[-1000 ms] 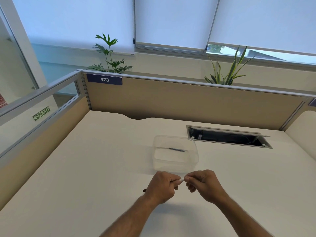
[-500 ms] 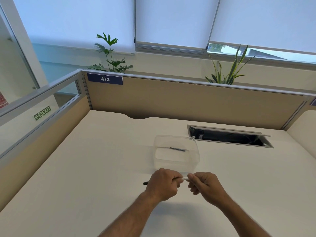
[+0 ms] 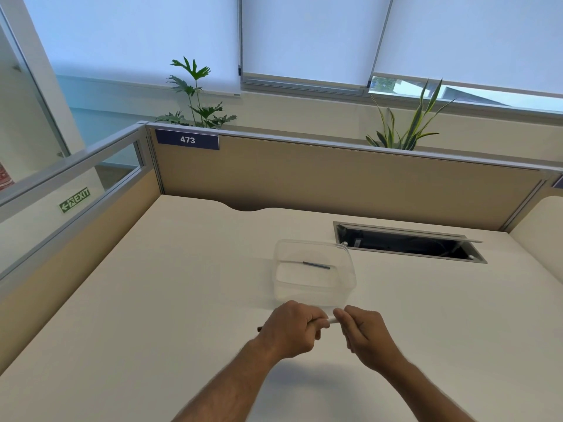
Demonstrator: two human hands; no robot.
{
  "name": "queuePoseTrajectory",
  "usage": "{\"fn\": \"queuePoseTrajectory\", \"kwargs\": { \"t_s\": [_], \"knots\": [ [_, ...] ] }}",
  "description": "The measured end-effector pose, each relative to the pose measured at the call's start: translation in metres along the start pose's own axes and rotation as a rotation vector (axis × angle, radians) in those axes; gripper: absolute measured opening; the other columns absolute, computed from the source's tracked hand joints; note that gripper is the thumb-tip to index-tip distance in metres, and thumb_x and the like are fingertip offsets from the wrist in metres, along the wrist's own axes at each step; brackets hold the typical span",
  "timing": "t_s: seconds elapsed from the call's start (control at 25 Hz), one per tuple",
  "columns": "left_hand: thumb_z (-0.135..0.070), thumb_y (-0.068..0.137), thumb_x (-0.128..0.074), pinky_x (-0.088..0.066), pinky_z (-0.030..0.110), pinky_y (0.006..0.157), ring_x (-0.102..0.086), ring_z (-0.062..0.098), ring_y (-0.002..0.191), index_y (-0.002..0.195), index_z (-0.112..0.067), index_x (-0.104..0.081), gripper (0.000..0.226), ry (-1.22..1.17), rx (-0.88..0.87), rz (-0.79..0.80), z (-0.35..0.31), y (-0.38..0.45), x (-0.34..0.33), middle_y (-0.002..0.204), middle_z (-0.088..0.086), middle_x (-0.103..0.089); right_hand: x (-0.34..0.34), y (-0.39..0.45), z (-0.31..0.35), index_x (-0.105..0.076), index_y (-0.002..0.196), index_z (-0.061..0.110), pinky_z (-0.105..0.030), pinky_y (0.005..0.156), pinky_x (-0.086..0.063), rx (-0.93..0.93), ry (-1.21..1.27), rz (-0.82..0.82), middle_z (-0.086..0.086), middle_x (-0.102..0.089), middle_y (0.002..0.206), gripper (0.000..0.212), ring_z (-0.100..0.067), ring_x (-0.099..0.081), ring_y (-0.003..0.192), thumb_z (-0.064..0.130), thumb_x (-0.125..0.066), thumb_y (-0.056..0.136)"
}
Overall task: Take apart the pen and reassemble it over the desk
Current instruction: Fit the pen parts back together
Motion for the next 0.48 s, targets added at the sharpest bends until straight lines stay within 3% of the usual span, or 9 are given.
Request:
{"fn": "queuePoseTrajectory", "kwargs": {
  "t_s": [0.16,0.24,0.4,0.48],
  "knots": [
    [-0.035,0.086,-0.063,-0.053,0.032,0.06,-0.063,0.015,0.068,0.096,-0.027,-0.075,0.018,0.073,-0.068,-0.124,-0.004,0.002,0.01,0.079,-0.002,-0.075,-0.009,0.0,-0.011,-0.049,0.045,0.026,-0.029,0.041,-0.045,-0.206,0.119,0.064,0.0,-0.049,0.037,0.055,-0.018,-0.049,0.033,0.039,-0.048,0.098],
    [-0.036,0.085,-0.063,-0.053,0.032,0.061,-0.063,0.014,0.07,0.095,-0.027,-0.076,0.018,0.077,-0.044,-0.129,-0.004,0.003,0.012,0.081,-0.003,-0.074,-0.007,0.0,-0.01,-0.05,0.047,0.023,-0.029,0.041,-0.046,-0.22,0.126,0.061,0.001,-0.051,0.039,0.054,-0.017,-0.051,0.035,0.043,-0.048,0.097],
    [-0.031,0.086,-0.051,-0.047,0.027,0.054,-0.054,0.009,0.056,0.082,-0.022,-0.073,0.025,-0.015,0.078,-0.05,0.003,0.003,0.008,0.064,-0.005,-0.067,0.003,-0.002,0.005,-0.054,0.072,0.022,-0.039,0.05,-0.047,0.055,-0.14,0.025,0.007,-0.058,0.054,0.033,-0.016,-0.055,0.048,0.035,-0.046,0.101],
    [-0.029,0.087,-0.05,-0.041,0.024,0.051,-0.049,0.005,0.051,0.08,-0.021,-0.073,0.025,-0.066,0.101,0.018,0.004,0.003,0.004,0.055,-0.011,-0.058,0.002,-0.004,0.008,-0.052,0.073,0.016,-0.036,0.05,-0.043,0.151,-0.234,0.028,0.005,-0.052,0.055,0.029,-0.015,-0.05,0.05,0.028,-0.047,0.099]
  ]
}}
Point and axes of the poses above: each hand's wrist, its own y-axis towards the middle knuckle, its own x-axis out of the back of the hand, z = x × y, the point moved 7 cm from there along y, towards the middle knuckle
